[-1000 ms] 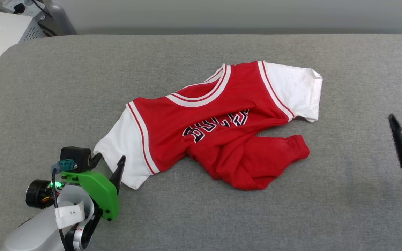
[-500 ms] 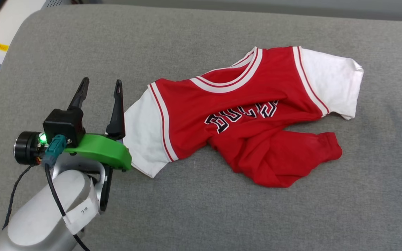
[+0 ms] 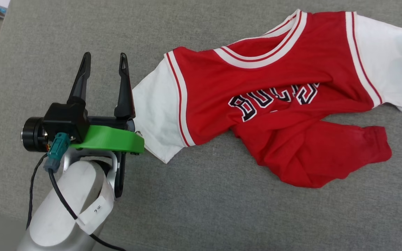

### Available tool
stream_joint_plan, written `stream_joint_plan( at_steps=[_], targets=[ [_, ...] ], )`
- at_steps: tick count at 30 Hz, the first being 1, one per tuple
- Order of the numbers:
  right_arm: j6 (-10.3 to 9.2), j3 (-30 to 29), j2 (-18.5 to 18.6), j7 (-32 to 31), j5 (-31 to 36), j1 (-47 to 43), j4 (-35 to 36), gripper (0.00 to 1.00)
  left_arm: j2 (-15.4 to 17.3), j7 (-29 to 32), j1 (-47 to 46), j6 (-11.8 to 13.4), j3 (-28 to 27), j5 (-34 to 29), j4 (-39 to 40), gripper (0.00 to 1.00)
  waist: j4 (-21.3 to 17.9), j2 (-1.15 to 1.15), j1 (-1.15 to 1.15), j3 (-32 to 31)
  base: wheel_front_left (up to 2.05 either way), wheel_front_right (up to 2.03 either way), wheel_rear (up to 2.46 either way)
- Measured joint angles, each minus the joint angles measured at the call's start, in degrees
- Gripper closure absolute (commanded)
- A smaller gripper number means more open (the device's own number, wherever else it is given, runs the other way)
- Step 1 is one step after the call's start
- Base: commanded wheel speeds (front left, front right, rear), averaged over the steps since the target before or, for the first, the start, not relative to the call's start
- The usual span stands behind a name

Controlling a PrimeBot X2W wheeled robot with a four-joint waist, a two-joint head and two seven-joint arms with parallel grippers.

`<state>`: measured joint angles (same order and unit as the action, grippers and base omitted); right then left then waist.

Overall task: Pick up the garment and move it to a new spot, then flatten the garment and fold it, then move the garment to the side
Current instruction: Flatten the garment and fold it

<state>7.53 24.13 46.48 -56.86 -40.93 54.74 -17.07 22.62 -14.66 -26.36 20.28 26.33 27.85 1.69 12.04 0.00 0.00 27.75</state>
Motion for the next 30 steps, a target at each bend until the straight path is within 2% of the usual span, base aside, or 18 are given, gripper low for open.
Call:
stream_joint_plan(
  at_steps=[6, 11, 12, 13, 15, 16, 19, 23, 25, 30],
  targets=[
    [-0.01, 3.5, -0.5, 3.1, 0.2, 0.6, -5.4, 0.00, -4.2, 0.0, 0.0, -3.7, -4.0, -4.0, -1.3, 0.00, 2.3, 0.00, 0.00, 4.0, 0.00, 0.00, 0.00],
    [-0.01, 5.0, 0.9, 5.0, -0.7, 0.7, -5.7, 0.00, -5.4, 0.0, 0.2, -6.2, -7.8, -5.9, -2.6, 0.00, 3.2, 0.00, 0.00, 5.7, 0.00, 0.00, 0.00],
    [-0.03, 5.5, 1.1, 6.3, -1.1, 0.8, -5.4, 0.58, -5.7, 0.0, 0.3, -6.6, -8.3, -6.6, -3.0, 0.00, 3.1, 0.00, 0.00, 5.7, 0.00, 0.00, 0.00],
    [-0.03, 5.9, 1.2, 7.9, -1.3, 0.8, -5.2, 1.00, -5.9, 0.0, 0.4, -7.1, -8.8, -7.0, -3.1, 0.00, 2.9, 0.00, 0.00, 5.7, 0.00, 0.00, 0.00],
    [-0.03, 6.4, 1.0, 11.4, -3.3, 0.9, -5.2, 1.00, -6.1, 0.0, 0.5, -8.4, -10.2, -7.7, -3.8, 0.00, 2.6, 0.00, 0.00, 5.3, 0.00, 0.00, 0.00],
    [-0.02, 7.1, 0.7, 15.3, -4.3, 0.8, -4.8, 1.00, -6.0, 0.0, 0.5, -9.8, -11.5, -8.0, -4.6, 0.00, 2.4, 0.00, 0.01, 4.6, 0.00, 0.00, 0.00],
    [-0.01, 9.2, 1.6, 19.6, -5.2, -0.7, -3.4, 1.00, -4.7, 0.0, 0.4, -12.1, -12.5, -8.7, -6.3, 0.00, 1.7, 0.00, 0.00, 2.9, 0.00, 0.00, 0.00],
    [0.00, 10.9, 4.9, 23.2, -7.5, -3.7, 0.4, 1.00, 0.0, 1.5, -0.8, -15.2, -12.9, -9.3, -8.8, 0.00, 0.1, 0.00, 0.00, 0.0, 0.00, 0.00, 0.00],
    [0.00, 10.9, 6.7, 24.9, -9.1, -5.1, 2.5, 1.00, 2.7, 4.3, -3.2, -16.7, -12.9, -9.7, -9.6, 0.00, -1.1, 0.00, 0.00, -1.4, 0.00, 0.00, 0.00],
    [0.00, 10.5, 10.0, 27.8, -11.2, -9.7, 6.4, 1.00, 6.4, 11.3, -10.3, -21.5, -12.1, -9.4, -11.0, 0.00, -4.6, 0.00, 0.00, -3.7, 0.00, 0.00, 0.00]
  ],
)
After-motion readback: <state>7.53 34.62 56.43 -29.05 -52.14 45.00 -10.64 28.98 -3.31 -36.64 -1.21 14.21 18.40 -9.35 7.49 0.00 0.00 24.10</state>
